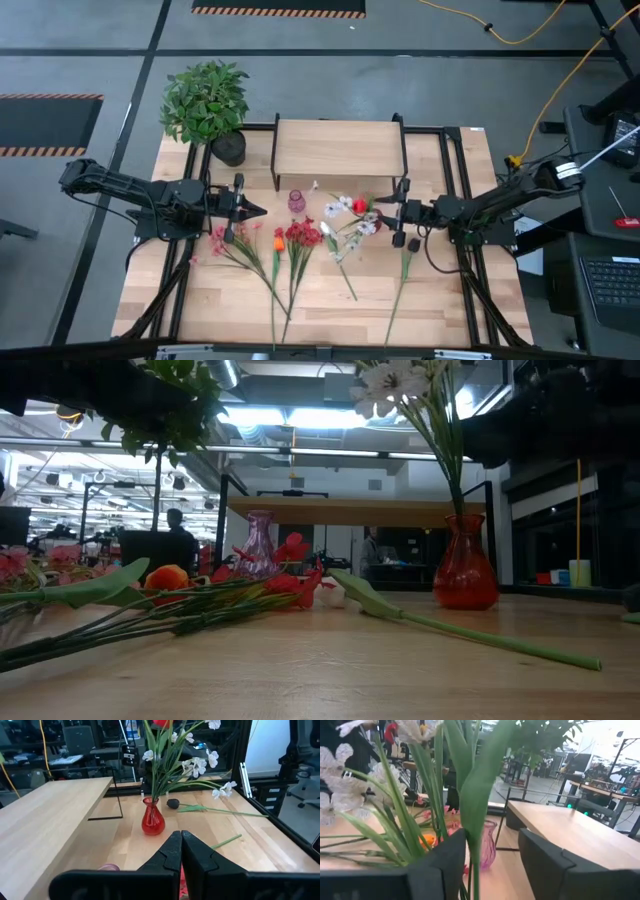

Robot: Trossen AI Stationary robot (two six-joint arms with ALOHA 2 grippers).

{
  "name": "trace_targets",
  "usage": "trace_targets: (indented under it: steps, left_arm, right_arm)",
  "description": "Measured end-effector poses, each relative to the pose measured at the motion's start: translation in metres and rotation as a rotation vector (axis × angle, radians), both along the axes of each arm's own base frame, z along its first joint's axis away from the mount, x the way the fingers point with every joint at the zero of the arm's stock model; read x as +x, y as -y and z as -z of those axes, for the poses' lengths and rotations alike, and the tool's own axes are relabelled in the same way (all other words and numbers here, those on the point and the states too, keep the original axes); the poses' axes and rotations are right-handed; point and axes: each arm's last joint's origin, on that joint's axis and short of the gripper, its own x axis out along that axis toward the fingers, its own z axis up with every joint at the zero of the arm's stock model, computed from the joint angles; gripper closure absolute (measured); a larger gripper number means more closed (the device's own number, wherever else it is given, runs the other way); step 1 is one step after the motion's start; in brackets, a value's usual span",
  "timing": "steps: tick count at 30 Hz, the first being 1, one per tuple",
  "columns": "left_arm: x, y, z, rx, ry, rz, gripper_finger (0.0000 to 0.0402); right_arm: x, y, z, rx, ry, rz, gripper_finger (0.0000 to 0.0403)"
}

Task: Pick and place flowers into a vace then onto a shelf
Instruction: Put the red tulip into the red vase, then put the orange tulip into the purple vase

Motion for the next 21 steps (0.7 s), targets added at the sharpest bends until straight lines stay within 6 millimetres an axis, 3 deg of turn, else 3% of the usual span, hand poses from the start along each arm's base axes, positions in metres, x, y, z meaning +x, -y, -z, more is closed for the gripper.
trace_targets:
  steps: [6, 21]
  left_arm:
    - [0.000, 0.000, 0.000, 0.000, 0.000, 0.000, 0.0398]
    - [0.000, 0.000, 0.000, 0.001, -0.004, 0.001, 0.0398]
  right_arm:
    - [-0.009, 0.002, -0.006, 0.015, -0.026, -0.001, 0.0198]
    - [-0.032, 0.007, -0.023, 0.009, -0.006, -0.004, 0.0203]
